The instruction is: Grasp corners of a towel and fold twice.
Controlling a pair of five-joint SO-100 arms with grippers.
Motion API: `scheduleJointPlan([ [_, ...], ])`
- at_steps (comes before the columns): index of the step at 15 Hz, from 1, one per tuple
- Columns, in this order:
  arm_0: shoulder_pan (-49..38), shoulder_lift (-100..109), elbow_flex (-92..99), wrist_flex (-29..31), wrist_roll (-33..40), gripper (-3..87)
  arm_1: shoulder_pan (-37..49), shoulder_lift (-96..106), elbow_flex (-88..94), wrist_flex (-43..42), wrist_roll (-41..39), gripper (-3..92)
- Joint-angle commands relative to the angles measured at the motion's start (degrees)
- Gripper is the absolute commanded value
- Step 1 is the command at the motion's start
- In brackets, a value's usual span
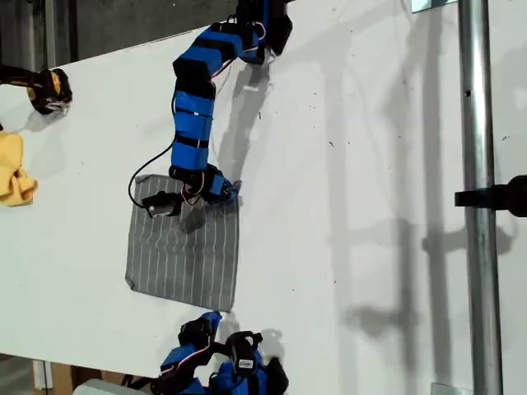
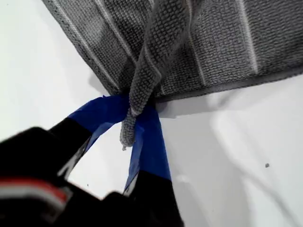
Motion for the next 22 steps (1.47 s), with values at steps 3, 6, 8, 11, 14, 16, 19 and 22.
scheduleJointPlan([
  [3, -4.66, -9.84, -9.58, 2.11, 5.45, -2.5, -1.14, 4.13, 0.44, -0.53, 0.53, -0.2],
  [6, -1.76, -11.60, -11.25, 1.05, 11.60, 11.5, -1.14, 4.22, 0.62, -0.70, 0.70, -0.2],
  [8, -1.05, -11.25, -13.27, 1.93, 12.22, 28.0, -1.23, 4.22, 0.97, -0.70, 0.79, -0.2],
  [11, -2.37, -11.69, -13.18, 2.55, 13.36, 29.7, -1.41, 4.39, 1.32, -0.70, 1.05, -0.2],
  [14, -4.92, -12.22, -6.06, -0.09, 12.74, 28.9, -1.49, 4.66, 1.41, -0.70, 1.23, -0.2],
  [16, -6.94, -12.39, -0.79, -3.25, 12.66, 28.2, -1.58, 4.75, 1.41, -0.70, 1.32, -0.2],
  [19, -8.96, -16.08, 2.64, -7.38, 11.43, 26.9, -1.67, 4.92, 1.41, -0.62, 1.32, -0.2],
  [22, -9.76, -22.06, 3.16, -10.72, 10.72, 26.7, -1.76, 5.54, 1.76, -0.62, 1.32, -0.2],
])
